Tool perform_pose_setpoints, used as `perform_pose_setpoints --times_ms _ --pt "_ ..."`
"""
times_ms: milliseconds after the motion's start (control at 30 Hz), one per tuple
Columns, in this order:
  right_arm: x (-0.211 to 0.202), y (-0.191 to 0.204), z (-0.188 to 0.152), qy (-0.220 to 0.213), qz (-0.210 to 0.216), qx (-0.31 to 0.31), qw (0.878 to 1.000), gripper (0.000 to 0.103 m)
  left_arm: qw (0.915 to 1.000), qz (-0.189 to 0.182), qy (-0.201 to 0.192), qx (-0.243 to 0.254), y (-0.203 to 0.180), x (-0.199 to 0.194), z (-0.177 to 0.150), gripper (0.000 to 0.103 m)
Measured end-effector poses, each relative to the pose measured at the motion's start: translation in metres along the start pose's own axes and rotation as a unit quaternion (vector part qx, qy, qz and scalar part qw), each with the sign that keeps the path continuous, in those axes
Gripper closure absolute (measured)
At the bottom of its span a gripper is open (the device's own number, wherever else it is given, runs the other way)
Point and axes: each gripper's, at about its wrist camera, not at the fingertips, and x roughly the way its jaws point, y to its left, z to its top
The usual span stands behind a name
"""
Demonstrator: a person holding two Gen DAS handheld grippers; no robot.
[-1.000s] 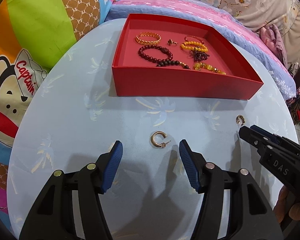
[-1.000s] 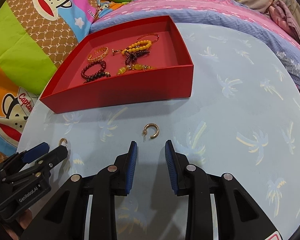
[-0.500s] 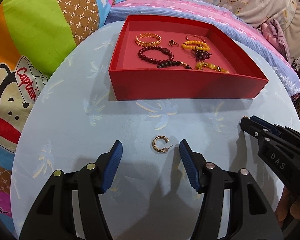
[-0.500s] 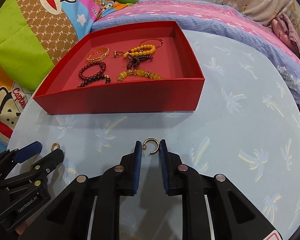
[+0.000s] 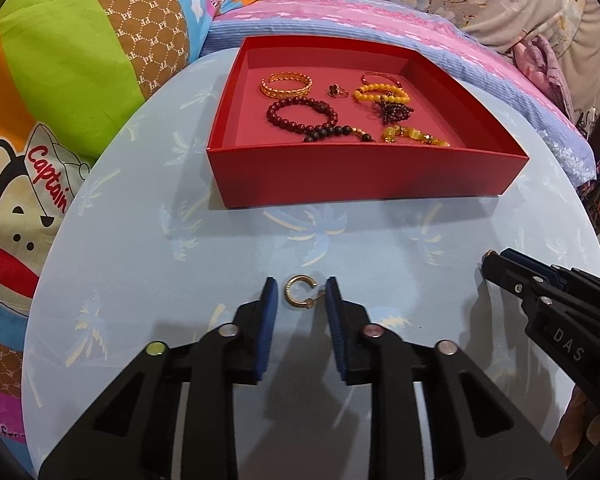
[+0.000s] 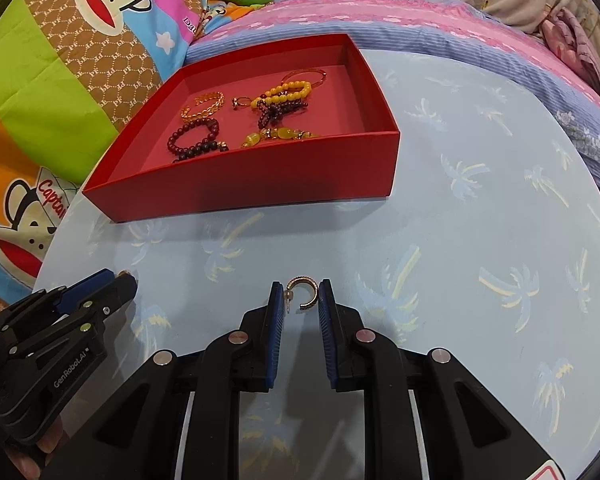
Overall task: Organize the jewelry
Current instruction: 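Grasp a gold hoop earring with the right tool while the left tool grasps another hoop earring, then carry both hoop earrings into the red box and open both tools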
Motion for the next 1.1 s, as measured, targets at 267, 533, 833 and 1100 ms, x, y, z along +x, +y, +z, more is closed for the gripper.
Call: perform_pose_setpoints --times_ms 267,533,833,1100 --pt "-0.008 0.004 -0.003 -0.003 0.006 -0.005 1.000 0.086 0.9993 -0.032 0.008 -0.019 0.004 -0.004 0.000 0.083" --pt "-0.028 0.008 -0.001 -0.020 0.020 -0.008 1.000 0.086 0.9986 -0.048 -0.002 -0.021 -0.002 -0.023 0.004 0.083" --pt "-0.054 0.016 0.020 -0.056 0.033 -0.017 0.998 0.086 0.9976 -0.057 -0.038 -0.005 -0.017 -0.049 0.035 0.083" --pt "-0.060 0.009 0.058 -0.087 0.030 -0.013 0.996 0.086 0.9960 -0.062 -0.064 0.011 -0.031 -0.050 0.081 0.083"
